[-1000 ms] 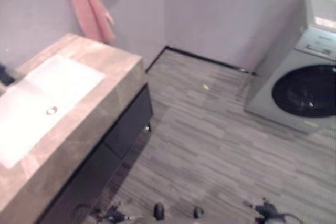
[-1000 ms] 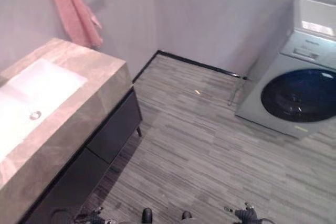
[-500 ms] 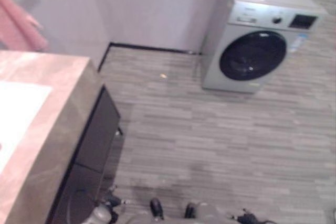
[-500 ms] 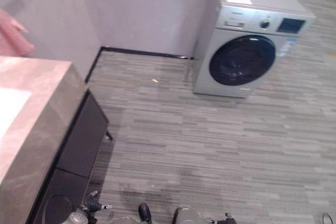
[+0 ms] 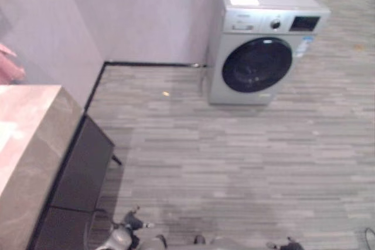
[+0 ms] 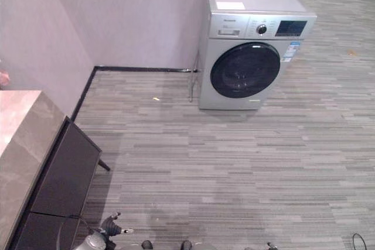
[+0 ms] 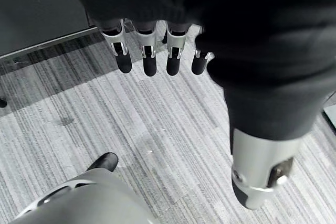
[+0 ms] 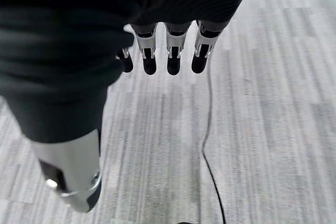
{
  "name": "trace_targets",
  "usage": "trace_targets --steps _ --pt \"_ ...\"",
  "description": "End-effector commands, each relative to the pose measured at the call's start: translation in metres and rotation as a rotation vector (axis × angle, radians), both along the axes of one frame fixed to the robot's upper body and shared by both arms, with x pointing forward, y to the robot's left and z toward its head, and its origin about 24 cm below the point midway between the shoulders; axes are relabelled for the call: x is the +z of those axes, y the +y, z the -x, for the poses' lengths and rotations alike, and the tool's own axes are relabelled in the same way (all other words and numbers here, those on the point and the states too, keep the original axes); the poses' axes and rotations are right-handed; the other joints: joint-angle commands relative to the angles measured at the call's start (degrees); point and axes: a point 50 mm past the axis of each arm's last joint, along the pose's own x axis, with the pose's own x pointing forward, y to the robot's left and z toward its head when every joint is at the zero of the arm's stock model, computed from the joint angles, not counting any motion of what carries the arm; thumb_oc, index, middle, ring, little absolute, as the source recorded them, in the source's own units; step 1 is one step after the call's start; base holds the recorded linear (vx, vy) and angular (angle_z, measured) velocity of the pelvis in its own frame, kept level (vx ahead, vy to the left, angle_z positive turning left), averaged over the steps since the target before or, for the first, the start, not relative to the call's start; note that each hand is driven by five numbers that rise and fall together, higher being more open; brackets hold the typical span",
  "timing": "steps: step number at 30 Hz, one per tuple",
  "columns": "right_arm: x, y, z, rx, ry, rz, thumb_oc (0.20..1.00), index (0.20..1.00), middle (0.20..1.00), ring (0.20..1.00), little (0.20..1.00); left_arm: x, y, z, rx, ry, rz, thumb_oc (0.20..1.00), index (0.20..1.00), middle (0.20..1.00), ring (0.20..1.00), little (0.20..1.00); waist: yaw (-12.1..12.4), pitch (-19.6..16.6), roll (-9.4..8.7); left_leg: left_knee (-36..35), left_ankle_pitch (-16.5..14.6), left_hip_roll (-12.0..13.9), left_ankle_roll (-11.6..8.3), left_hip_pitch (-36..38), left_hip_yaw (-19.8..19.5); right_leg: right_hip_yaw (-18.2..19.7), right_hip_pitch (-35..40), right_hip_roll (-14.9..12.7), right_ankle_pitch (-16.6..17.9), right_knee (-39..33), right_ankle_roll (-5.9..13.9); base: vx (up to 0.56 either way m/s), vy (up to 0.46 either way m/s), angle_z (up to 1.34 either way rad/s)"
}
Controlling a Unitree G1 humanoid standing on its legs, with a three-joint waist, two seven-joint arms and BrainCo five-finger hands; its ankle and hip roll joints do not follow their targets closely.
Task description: Put brush and paste in cup on sink, flatten towel.
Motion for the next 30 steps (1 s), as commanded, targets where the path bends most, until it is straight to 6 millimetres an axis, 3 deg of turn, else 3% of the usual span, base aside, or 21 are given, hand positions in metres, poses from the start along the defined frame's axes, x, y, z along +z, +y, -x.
trace_targets --steps 1,3,6,8,10,13,14,16,17,22,24,28,30 --pt "0.005 -0.012 0.002 -0.034 -0.015 0.043 1.000 1.000 1.000 1.000 1.000 0.001 0.000 -0.005 0.032 -0.014 -0.001 1.000 1.000 1.000 1.000 1.000 1.25 2.31 -0.98 12.00 1.17 -1.20 -0.93 -3.83 -0.74 2.53 1.89 1.11 2.38 -3.25 0.91 0.02 -0.174 0.06" --pt "0.005 -0.013 -0.001 -0.035 -0.026 0.047 1.000 1.000 1.000 1.000 1.000 0.000 0.001 -0.003 0.052 -0.009 -0.008 1.000 1.000 1.000 1.000 1.000 1.88 3.22 -0.91 17.69 2.48 -1.15 -0.94 -6.59 -2.72 2.57 2.80 1.82 2.28 -3.79 0.35 0.02 -0.106 0.01" --pt "0.005 -0.011 -0.001 -0.011 -0.018 0.040 1.000 1.000 1.000 1.000 1.000 -0.004 0.000 0.007 0.104 0.018 0.011 1.000 1.000 1.000 1.000 1.000 2.78 3.68 -1.06 17.86 2.77 -2.78 -0.23 -9.77 -5.38 2.38 3.39 1.77 1.73 -3.98 0.16 0.07 -0.064 -0.20" --pt "0.004 -0.009 0.001 0.008 -0.006 0.032 1.000 1.000 1.000 1.000 1.000 -0.006 0.003 0.016 0.141 0.042 0.016 1.000 1.000 1.000 1.000 1.000 3.41 3.47 -1.79 14.23 1.82 -4.22 0.23 -12.13 -6.24 1.71 3.82 1.20 1.55 -4.36 0.46 0.10 -0.028 0.11" --pt "0.003 -0.006 0.002 0.031 0.000 0.026 1.000 1.000 1.000 1.000 1.000 -0.009 0.005 0.028 0.165 0.076 0.019 1.000 1.000 1.000 1.000 1.000 3.95 3.07 -2.62 2.84 2.19 -5.83 0.61 -11.59 -6.32 1.19 4.06 0.63 1.35 -4.65 1.10 0.16 0.010 0.28" --pt "0.002 -0.004 0.003 0.074 0.014 0.026 1.000 1.000 1.000 1.000 1.000 -0.012 0.007 0.041 0.181 0.117 0.014 1.000 1.000 1.000 1.000 1.000 4.15 2.35 -2.44 -11.41 8.06 -6.00 -0.43 -10.33 -7.35 0.70 4.85 1.16 0.49 -4.67 1.56 0.18 0.031 0.11" --pt "0.002 -0.004 0.003 0.074 0.014 0.026 1.000 1.000 1.000 1.000 1.000 -0.012 0.007 0.041 0.181 0.117 0.014 1.000 1.000 1.000 1.000 1.000 4.16 2.37 -2.45 -11.47 8.09 -6.01 -0.43 -10.27 -7.34 0.70 4.87 1.15 0.49 -4.67 1.56 0.17 0.041 -0.01" --pt "0.001 -0.002 0.001 0.090 0.012 0.023 1.000 1.000 1.000 1.000 1.000 -0.013 0.008 0.047 0.194 0.130 0.021 1.000 1.000 1.000 1.000 1.000 4.07 1.99 -1.95 -18.64 9.69 -5.33 -0.87 -9.95 -6.21 0.70 5.78 1.75 -0.48 -4.31 1.76 0.37 0.111 0.00" --pt "0.000 0.003 -0.003 0.112 0.009 0.012 1.000 1.000 1.000 1.000 1.000 -0.014 0.010 0.051 0.215 0.138 0.022 1.000 1.000 1.000 1.000 1.000 4.81 1.10 -1.94 -19.08 10.54 -4.81 -1.01 -9.18 -4.43 1.42 7.80 1.75 -1.27 -4.06 2.20 0.45 0.140 -0.03" --pt "-0.003 0.014 -0.007 0.146 0.016 -0.018 1.000 1.000 1.000 1.000 1.000 -0.013 0.016 0.057 0.224 0.149 0.009 1.000 1.000 1.000 1.000 1.000 5.96 -1.40 -3.50 -15.27 8.83 -7.04 1.10 -8.11 -5.66 2.47 10.27 -1.38 -1.29 -1.50 4.09 0.46 0.197 -0.38" --pt "-0.004 0.017 -0.009 0.151 0.013 -0.030 1.000 1.000 1.000 1.000 1.000 -0.012 0.018 0.055 0.206 0.143 0.004 1.000 1.000 1.000 1.000 1.000 6.39 -2.28 -4.35 -12.31 5.94 -8.77 2.74 -7.99 -4.99 2.73 10.02 -3.86 3.02 2.11 6.30 0.46 0.311 0.00" --pt "0.000 0.014 -0.021 0.134 -0.034 -0.024 1.000 1.000 1.000 1.000 1.000 -0.010 0.019 0.045 0.171 0.120 0.010 1.000 1.000 1.000 1.000 1.000 6.50 -2.26 -3.88 -11.19 1.66 -11.71 6.14 -4.88 -3.98 3.78 3.92 -8.69 17.48 18.46 10.09 0.35 0.340 -0.03" --pt "0.003 0.012 -0.031 0.133 -0.066 -0.010 1.000 1.000 1.000 1.000 1.000 -0.007 0.020 0.034 0.124 0.097 -0.002 1.000 1.000 1.000 1.000 1.000 5.59 -1.04 -2.42 -12.54 1.06 -12.46 7.74 -1.55 -4.51 3.36 -0.72 -10.86 20.26 28.50 9.47 0.28 0.332 -0.08"
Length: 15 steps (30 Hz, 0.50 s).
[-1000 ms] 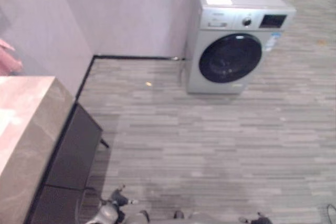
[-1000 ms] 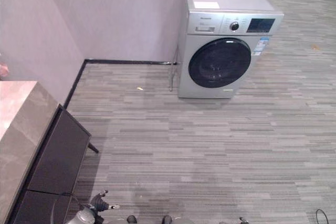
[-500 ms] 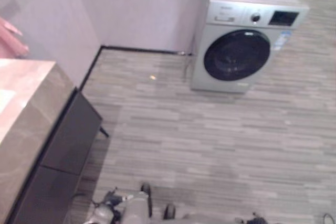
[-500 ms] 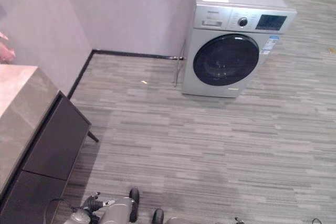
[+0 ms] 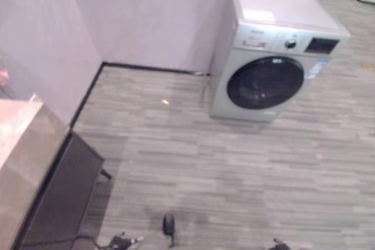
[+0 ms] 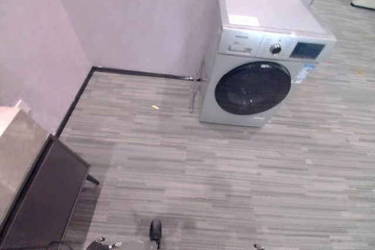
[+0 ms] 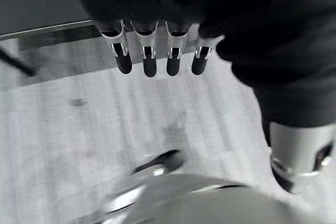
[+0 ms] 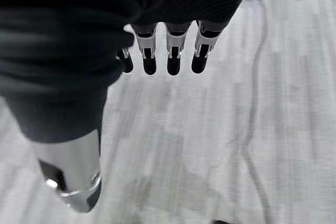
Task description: Put brush and paste in cup on sink, flatten towel.
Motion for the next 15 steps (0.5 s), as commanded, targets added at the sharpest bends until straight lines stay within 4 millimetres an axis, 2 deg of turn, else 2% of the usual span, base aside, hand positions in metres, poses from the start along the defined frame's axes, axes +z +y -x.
trace_targets --steps 1,2,3,4,5,6,7,8,10,11,13,14,15 --pt "0.011 -0.015 -0.021 0.018 -0.085 0.055 1.000 1.000 1.000 1.000 1.000 0.004 -0.001 -0.018 -0.092 -0.038 -0.002 1.000 1.000 1.000 1.000 1.000 -0.44 1.32 1.55 4.31 -6.47 -2.17 -1.62 -2.15 1.22 0.96 -0.82 -7.01 23.71 2.14 1.77 0.29 0.289 0.00" --pt "0.012 -0.015 -0.024 0.008 -0.100 0.052 1.000 1.000 1.000 1.000 1.000 0.005 0.000 -0.021 -0.106 -0.044 -0.012 1.000 1.000 1.000 1.000 1.000 -1.09 1.60 2.72 3.70 -6.77 -2.01 -1.32 -0.70 0.85 0.83 -3.02 -7.05 21.35 3.75 1.20 0.29 0.232 0.22" --pt "0.012 -0.015 -0.025 0.011 -0.108 0.049 1.000 1.000 1.000 1.000 1.000 0.007 0.002 -0.025 -0.110 -0.053 -0.018 1.000 1.000 1.000 1.000 1.000 -1.71 1.85 3.43 2.90 -6.67 -1.51 -1.49 0.72 0.67 1.40 -5.60 -5.67 17.96 3.32 0.58 0.18 0.130 0.29" --pt "0.012 -0.015 -0.025 0.011 -0.108 0.049 1.000 1.000 1.000 1.000 1.000 0.007 0.002 -0.025 -0.110 -0.052 -0.017 1.000 1.000 1.000 1.000 1.000 -1.63 1.94 3.46 2.78 -6.68 -1.46 -1.52 0.91 0.73 1.45 -5.46 -5.60 17.93 3.26 0.56 0.28 0.101 0.26" --pt "0.012 -0.013 -0.028 0.029 -0.112 0.046 1.000 1.000 1.000 1.000 1.000 0.009 0.004 -0.031 -0.113 -0.067 -0.028 1.000 1.000 1.000 1.000 1.000 -1.57 2.29 5.14 1.11 -6.48 0.18 -2.45 3.95 0.78 -1.23 -8.72 -3.62 10.29 -3.68 -0.99 0.21 0.058 0.13" --pt "0.012 -0.013 -0.028 0.029 -0.112 0.046 1.000 1.000 1.000 1.000 1.000 0.009 0.004 -0.031 -0.113 -0.068 -0.028 1.000 1.000 1.000 1.000 1.000 -1.60 2.28 5.19 1.07 -6.44 0.24 -2.48 3.95 0.74 -1.29 -8.67 -3.57 10.34 -3.79 -1.04 0.41 0.020 0.02" --pt "0.012 -0.016 -0.025 0.024 -0.098 0.057 1.000 1.000 1.000 1.000 1.000 0.011 0.006 -0.037 -0.125 -0.080 -0.041 1.000 1.000 1.000 1.000 1.000 -1.90 2.63 5.59 1.22 -7.30 1.15 -3.39 5.63 -0.26 -0.40 -9.45 -0.44 8.76 -14.89 -0.93 0.21 -0.042 -0.12" --pt "0.012 -0.016 -0.025 0.024 -0.098 0.057 1.000 1.000 1.000 1.000 1.000 0.011 0.006 -0.037 -0.125 -0.080 -0.041 1.000 1.000 1.000 1.000 1.000 -1.86 2.61 5.66 1.22 -7.29 1.24 -3.41 5.61 -0.23 -0.40 -9.37 -0.34 8.91 -15.13 -0.96 0.31 -0.066 -0.16" --pt "0.013 -0.019 -0.023 -0.043 -0.114 0.057 1.000 1.000 1.000 1.000 1.000 0.015 0.015 -0.040 -0.074 -0.101 -0.061 1.000 1.000 1.000 1.000 1.000 -1.87 2.46 5.43 0.41 -7.87 1.70 -4.37 7.65 -1.05 3.57 -8.97 2.23 11.66 -28.63 0.16 0.38 -0.082 0.10" --pt "0.014 -0.023 -0.021 -0.112 -0.130 0.053 1.000 1.000 1.000 1.000 1.000 0.016 0.018 -0.042 0.004 -0.123 -0.048 1.000 1.000 1.000 1.000 1.000 -2.06 2.09 5.19 0.11 -8.44 2.01 -5.02 8.86 -1.60 6.33 -10.49 2.20 15.53 -36.61 1.42 0.53 -0.112 0.23" --pt "0.016 -0.027 -0.022 -0.127 -0.137 0.058 1.000 1.000 1.000 1.000 1.000 0.015 0.016 -0.040 -0.002 -0.115 -0.038 1.000 1.000 1.000 1.000 1.000 -2.47 1.74 4.66 0.91 -9.61 2.17 -5.60 10.46 -2.11 7.48 -11.43 2.25 17.43 -37.47 2.44 0.50 -0.129 0.35" --pt "0.015 -0.027 -0.020 -0.128 -0.129 0.058 1.000 1.000 1.000 1.000 1.000 0.014 0.015 -0.039 -0.016 -0.105 -0.042 1.000 1.000 1.000 1.000 1.000 -2.54 1.26 4.38 1.82 -9.92 2.40 -5.98 11.03 -3.20 7.61 -10.37 2.15 17.11 -36.86 1.93 0.50 -0.168 0.53" --pt "0.014 -0.028 -0.015 -0.121 -0.119 0.064 1.000 1.000 1.000 1.000 1.000 0.013 0.015 -0.036 -0.013 -0.100 -0.046 1.000 1.000 1.000 1.000 1.000 -3.29 1.18 4.06 3.74 -10.93 2.57 -6.11 11.48 -3.70 9.45 -9.65 2.89 17.77 -35.34 1.12 0.35 -0.126 0.57"
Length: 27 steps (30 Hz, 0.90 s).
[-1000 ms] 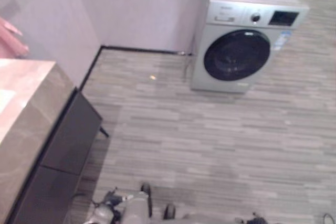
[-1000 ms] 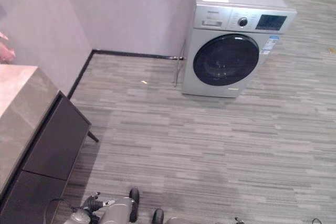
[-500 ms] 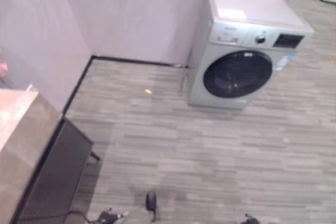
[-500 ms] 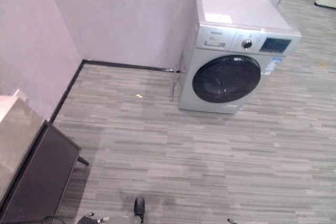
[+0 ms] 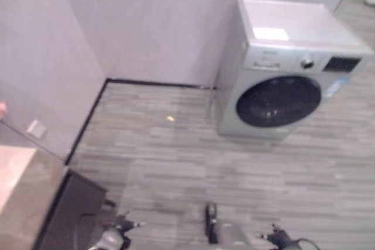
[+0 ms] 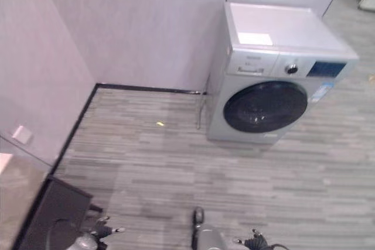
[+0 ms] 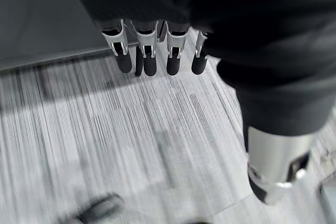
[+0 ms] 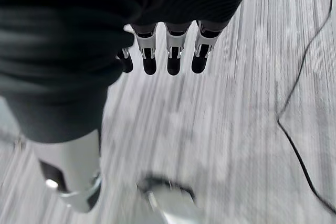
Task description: Put brush and paste in cup on sink, flatten towel.
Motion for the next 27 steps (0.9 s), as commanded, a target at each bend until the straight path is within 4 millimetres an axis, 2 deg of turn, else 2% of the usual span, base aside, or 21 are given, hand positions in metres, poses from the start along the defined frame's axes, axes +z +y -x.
trace_targets --steps 1,3,6,7,8,9,11,13,14,15,16,17,18,19,20,21,24,25,27 --pt "0.007 -0.018 -0.004 -0.007 -0.026 0.061 1.000 1.000 1.000 1.000 1.000 0.000 0.003 0.003 -0.027 -0.008 -0.027 1.000 1.000 1.000 1.000 1.000 -0.19 -0.52 -0.52 4.10 2.67 -3.84 0.30 -2.89 3.53 3.26 2.13 -1.99 1.27 -0.38 1.44 0.54 -0.215 0.70" --pt "0.005 -0.020 0.007 -0.009 0.013 0.056 1.000 1.000 1.000 1.000 1.000 -0.003 -0.001 0.010 0.021 0.003 0.008 1.000 1.000 1.000 1.000 1.000 -0.17 -1.97 -0.55 10.97 2.96 -2.30 -1.38 -2.62 2.32 3.09 4.56 -0.20 -0.68 1.31 -0.59 0.61 -0.259 0.62" --pt "0.005 -0.023 0.013 -0.007 0.030 0.060 1.000 1.000 1.000 1.000 1.000 -0.004 -0.007 0.009 -0.005 0.007 0.019 1.000 1.000 1.000 1.000 1.000 -0.14 -1.68 -1.03 22.48 7.74 -0.85 -3.55 -6.65 1.75 1.43 7.53 1.02 -3.60 2.56 -2.97 0.37 -0.217 0.23" --pt "0.005 -0.023 0.013 -0.007 0.030 0.060 1.000 1.000 1.000 1.000 1.000 -0.004 -0.007 0.009 -0.005 0.006 0.019 1.000 1.000 1.000 1.000 1.000 -0.22 -1.69 -0.99 22.75 7.62 -0.81 -3.57 -6.80 1.66 1.34 7.50 1.05 -3.61 2.58 -2.99 0.36 -0.267 0.29" --pt "0.005 -0.022 0.013 -0.020 0.021 0.054 1.000 1.000 1.000 1.000 1.000 -0.004 -0.007 0.008 -0.010 0.003 0.018 1.000 1.000 1.000 1.000 1.000 -0.10 -0.94 -1.51 30.77 10.89 0.74 -4.35 -10.43 2.40 0.46 9.50 1.68 -4.92 2.52 -4.36 0.33 -0.271 0.31" --pt "0.005 -0.022 0.014 -0.021 0.017 0.050 1.000 1.000 1.000 1.000 1.000 -0.003 -0.006 0.006 -0.005 -0.006 0.017 1.000 1.000 1.000 1.000 1.000 0.19 -0.26 -1.98 34.69 12.28 1.56 -4.24 -12.52 2.89 -0.01 10.24 2.00 -5.74 2.82 -5.31 0.39 -0.330 0.41" --pt "0.005 -0.021 0.015 -0.004 0.022 0.046 1.000 1.000 1.000 1.000 1.000 -0.002 -0.005 0.003 -0.004 -0.017 0.014 1.000 1.000 1.000 1.000 1.000 0.28 0.54 -2.50 37.77 12.47 2.64 -3.93 -15.13 4.38 -0.69 11.34 2.39 -6.99 2.84 -6.19 0.25 -0.202 0.25" --pt "0.004 -0.023 0.021 -0.001 0.049 0.049 1.000 1.000 1.000 1.000 1.000 -0.002 -0.007 0.002 -0.009 -0.016 0.018 1.000 1.000 1.000 1.000 1.000 0.54 0.91 -3.24 34.42 9.74 1.07 -3.25 -19.31 4.60 -1.43 12.25 1.54 -7.64 2.47 -6.05 0.20 -0.113 0.18" --pt "0.004 -0.023 0.022 -0.001 0.049 0.049 1.000 1.000 1.000 1.000 1.000 -0.002 -0.007 0.002 -0.009 -0.016 0.018 1.000 1.000 1.000 1.000 1.000 0.43 0.90 -3.30 34.28 9.78 0.96 -3.22 -19.24 4.54 -1.52 12.30 1.44 -7.70 2.46 -6.01 0.28 -0.073 0.25" --pt "0.004 -0.027 0.031 -0.019 0.075 0.058 1.000 1.000 1.000 1.000 1.000 -0.003 -0.006 0.007 -0.016 -0.003 0.013 1.000 1.000 1.000 1.000 1.000 0.00 1.03 -4.20 23.75 5.68 -0.69 -2.12 -23.45 6.47 -3.01 13.05 -0.05 -8.37 1.61 -4.95 0.21 -0.042 0.19" --pt "0.004 -0.027 0.031 -0.019 0.076 0.058 1.000 1.000 1.000 1.000 1.000 -0.003 -0.006 0.008 -0.016 -0.003 0.013 1.000 1.000 1.000 1.000 1.000 0.01 1.06 -4.32 23.31 5.86 -0.84 -2.08 -23.15 6.54 -2.97 13.15 -0.20 -8.41 1.60 -4.90 0.28 -0.040 0.24" --pt "0.004 -0.028 0.034 -0.021 0.085 0.062 1.000 1.000 1.000 1.000 1.000 -0.003 -0.004 0.010 -0.015 0.004 0.012 1.000 1.000 1.000 1.000 1.000 0.04 0.86 -4.29 19.33 5.87 -0.95 -2.09 -23.48 6.82 -3.39 13.46 -0.30 -8.76 1.42 -4.86 0.18 0.020 0.34" --pt "0.004 -0.029 0.037 -0.024 0.096 0.069 1.000 1.000 1.000 1.000 1.000 -0.004 -0.003 0.014 -0.012 0.013 0.009 1.000 1.000 1.000 1.000 1.000 0.13 0.66 -4.06 13.16 8.05 -1.58 -2.21 -23.03 6.50 -3.58 14.09 -0.30 -9.07 1.11 -4.66 0.41 0.052 0.23" --pt "0.003 -0.030 0.042 -0.025 0.109 0.075 1.000 1.000 1.000 1.000 1.000 -0.005 -0.002 0.021 0.001 0.029 0.008 1.000 1.000 1.000 1.000 1.000 0.14 0.42 -3.18 3.54 13.23 -1.44 -3.26 -23.05 6.40 -4.33 15.49 0.33 -10.37 1.31 -4.67 0.43 0.069 0.10" --pt "0.004 -0.030 0.042 -0.022 0.108 0.075 1.000 1.000 1.000 1.000 1.000 -0.005 0.000 0.022 0.001 0.032 0.005 1.000 1.000 1.000 1.000 1.000 -0.16 0.54 -2.92 1.41 14.03 -0.60 -3.75 -23.33 9.01 -4.91 16.20 0.35 -10.74 1.53 -4.82 0.58 0.138 0.02" --pt "0.004 -0.031 0.040 -0.021 0.103 0.075 1.000 1.000 1.000 1.000 1.000 -0.006 0.002 0.026 0.003 0.050 0.003 1.000 1.000 1.000 1.000 1.000 -0.39 0.44 -2.55 -0.10 14.86 0.35 -4.55 -21.70 15.17 -5.37 17.60 0.28 -11.22 1.74 -4.18 0.36 0.108 0.20" --pt "0.004 -0.030 0.040 -0.028 0.104 0.070 1.000 1.000 1.000 1.000 1.000 -0.007 0.003 0.032 0.029 0.061 0.007 1.000 1.000 1.000 1.000 1.000 -0.39 -0.59 -2.47 1.49 13.32 -0.21 -3.93 -20.28 17.20 -5.51 19.58 -0.47 -12.36 1.84 -3.26 0.44 0.191 0.10" --pt "0.003 -0.028 0.039 -0.033 0.097 0.063 1.000 1.000 1.000 1.000 1.000 -0.008 0.004 0.036 0.058 0.063 0.010 1.000 1.000 1.000 1.000 1.000 -0.10 -1.53 -2.86 5.09 11.18 -1.60 -2.86 -21.15 15.71 -5.38 20.67 -1.95 -12.87 3.02 -2.62 0.42 0.208 0.01" --pt "0.003 -0.027 0.037 -0.032 0.093 0.058 1.000 1.000 1.000 1.000 1.000 -0.007 0.006 0.035 0.070 0.054 0.010 1.000 1.000 1.000 1.000 1.000 -0.04 -1.97 -3.02 5.94 10.24 -2.03 -2.38 -21.03 15.80 -5.47 20.86 -2.58 -12.73 3.84 -2.32 0.33 0.190 0.05"
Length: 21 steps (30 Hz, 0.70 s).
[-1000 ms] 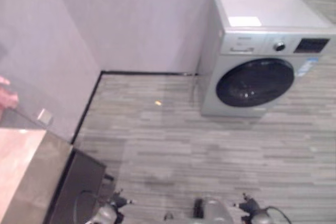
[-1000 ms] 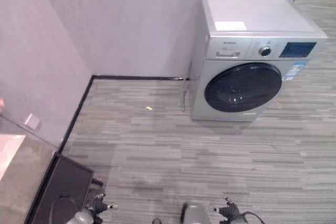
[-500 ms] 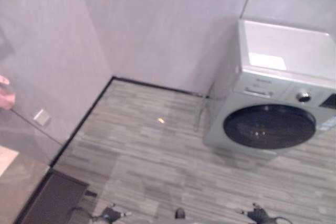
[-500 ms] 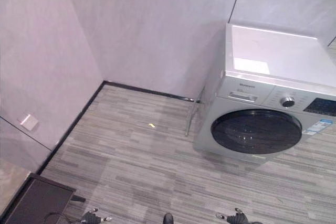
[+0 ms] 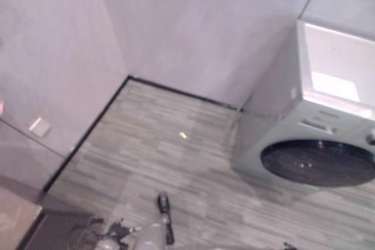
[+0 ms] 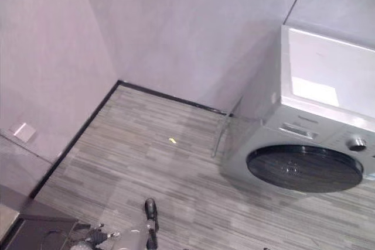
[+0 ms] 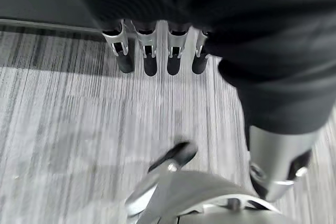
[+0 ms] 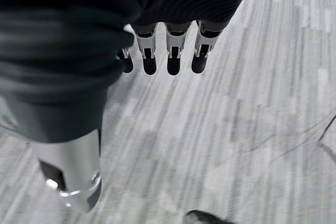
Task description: Put brush and paste in cup on sink, flatten towel.
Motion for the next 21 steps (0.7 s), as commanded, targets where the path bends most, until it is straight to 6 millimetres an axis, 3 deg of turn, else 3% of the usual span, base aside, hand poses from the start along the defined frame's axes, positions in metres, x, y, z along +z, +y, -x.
trace_targets --steps 1,2,3,4,6,7,8,10,12,13,14,15,16,19,21 --pt "0.008 -0.015 -0.010 0.000 -0.048 0.040 1.000 1.000 1.000 1.000 1.000 0.002 0.003 -0.007 -0.010 -0.020 -0.015 1.000 1.000 1.000 1.000 1.000 1.03 -2.46 0.91 1.52 -4.20 0.48 -2.72 2.60 -2.76 1.93 -6.70 1.01 4.80 6.69 2.38 0.39 0.257 -0.01" --pt "0.007 -0.013 -0.011 0.007 -0.049 0.032 1.000 1.000 1.000 1.000 1.000 0.002 0.003 -0.006 -0.009 -0.016 -0.012 1.000 1.000 1.000 1.000 1.000 1.21 -3.00 0.72 1.94 -5.46 -0.25 -1.98 3.17 -2.63 1.79 -6.62 0.02 5.96 7.74 3.44 0.45 0.340 0.01" --pt "0.006 -0.010 -0.012 0.024 -0.048 0.023 1.000 1.000 1.000 1.000 1.000 0.003 0.004 -0.009 -0.011 -0.027 -0.012 1.000 1.000 1.000 1.000 1.000 1.30 -3.48 0.58 1.66 -6.27 -1.29 -0.99 4.39 -3.13 1.99 -7.57 -1.14 9.48 11.06 4.69 0.34 0.267 0.05" --pt "0.006 -0.010 -0.012 0.024 -0.048 0.023 1.000 1.000 1.000 1.000 1.000 0.003 0.004 -0.009 -0.011 -0.027 -0.012 1.000 1.000 1.000 1.000 1.000 1.37 -3.48 0.54 1.64 -6.42 -1.39 -0.92 4.49 -3.08 2.10 -7.55 -1.26 9.42 11.16 4.87 0.30 0.267 0.13" --pt "0.006 -0.008 -0.018 0.040 -0.063 0.017 1.000 1.000 1.000 1.000 1.000 0.004 0.002 -0.014 -0.031 -0.043 -0.006 1.000 1.000 1.000 1.000 1.000 1.63 -3.44 0.68 0.86 -7.69 -2.68 0.64 6.48 -3.63 2.53 -10.04 -2.99 14.36 18.78 6.60 0.18 0.201 0.22" --pt "0.006 -0.008 -0.018 0.040 -0.063 0.017 1.000 1.000 1.000 1.000 1.000 0.004 0.002 -0.014 -0.031 -0.043 -0.006 1.000 1.000 1.000 1.000 1.000 1.63 -3.44 0.67 0.86 -7.69 -2.69 0.64 6.48 -3.62 2.54 -10.05 -2.99 14.36 18.78 6.60 0.18 0.271 0.24" --pt "0.007 -0.005 -0.027 0.052 -0.087 0.012 1.000 1.000 1.000 1.000 1.000 0.005 0.000 -0.020 -0.061 -0.057 -0.007 1.000 1.000 1.000 1.000 1.000 1.25 -2.69 1.31 -0.65 -7.95 -3.38 1.85 8.84 -4.10 2.41 -13.50 -4.48 18.35 26.66 7.42 0.15 0.254 0.11" --pt "0.008 -0.002 -0.036 0.074 -0.110 0.010 1.000 1.000 1.000 1.000 1.000 0.007 0.000 -0.026 -0.091 -0.065 -0.011 1.000 1.000 1.000 1.000 1.000 0.80 -1.75 2.03 -2.05 -8.26 -3.89 2.76 11.40 -4.87 1.71 -15.51 -5.74 19.07 32.52 6.99 0.20 0.277 0.16" --pt "0.008 0.002 -0.042 0.096 -0.125 0.003 1.000 1.000 1.000 1.000 1.000 0.008 -0.001 -0.030 -0.106 -0.072 -0.014 1.000 1.000 1.000 1.000 1.000 0.66 -1.51 2.95 -3.51 -7.63 -3.59 3.17 13.00 -5.49 1.24 -19.12 -5.66 16.48 34.60 5.52 0.11 0.145 0.25" --pt "0.007 0.005 -0.042 0.111 -0.124 -0.007 1.000 1.000 1.000 1.000 1.000 0.008 0.000 -0.032 -0.104 -0.075 -0.017 1.000 1.000 1.000 1.000 1.000 0.78 -1.35 3.70 -4.33 -7.10 -2.92 2.78 13.83 -5.84 1.27 -21.41 -4.50 13.15 32.24 4.41 0.03 0.053 0.20" --pt "0.007 0.005 -0.042 0.111 -0.124 -0.007 1.000 1.000 1.000 1.000 1.000 0.008 0.000 -0.032 -0.104 -0.075 -0.017 1.000 1.000 1.000 1.000 1.000 0.78 -1.37 3.70 -4.33 -7.09 -2.92 2.78 13.81 -5.83 1.27 -21.43 -4.50 13.15 32.24 4.41 0.11 0.049 0.34" --pt "0.006 0.007 -0.042 0.128 -0.119 -0.011 1.000 1.000 1.000 1.000 1.000 0.009 0.001 -0.034 -0.102 -0.079 -0.022 1.000 1.000 1.000 1.000 1.000 1.05 -0.74 4.51 -4.36 -6.98 -1.93 2.18 14.97 -6.54 -0.43 -22.30 -4.07 10.46 26.14 3.52 0.13 0.011 0.27" --pt "0.006 0.008 -0.041 0.134 -0.115 -0.013 1.000 1.000 1.000 1.000 1.000 0.010 0.001 -0.035 -0.105 -0.081 -0.023 1.000 1.000 1.000 1.000 1.000 1.06 -0.46 4.75 -4.09 -7.22 -1.64 1.89 15.14 -7.42 0.39 -22.82 -3.03 10.41 21.33 3.53 0.18 0.001 0.31" --pt "0.004 0.009 -0.034 0.130 -0.090 -0.016 1.000 1.000 1.000 1.000 1.000 0.010 0.004 -0.034 -0.101 -0.079 -0.029 1.000 1.000 1.000 1.000 1.000 1.17 0.14 4.24 -3.57 -7.99 -1.73 1.29 16.03 -8.99 6.38 -23.46 -0.82 14.77 7.29 5.11 0.16 -0.040 0.50" --pt "0.003 0.007 -0.030 0.140 -0.065 -0.008 1.000 1.000 1.000 1.000 1.000 0.011 0.004 -0.037 -0.110 -0.081 -0.032 1.000 1.000 1.000 1.000 1.000 1.22 0.44 3.73 -2.90 -8.65 -1.88 1.05 16.33 -10.58 10.21 -24.89 -1.38 18.31 1.19 6.20 0.18 -0.063 0.68"
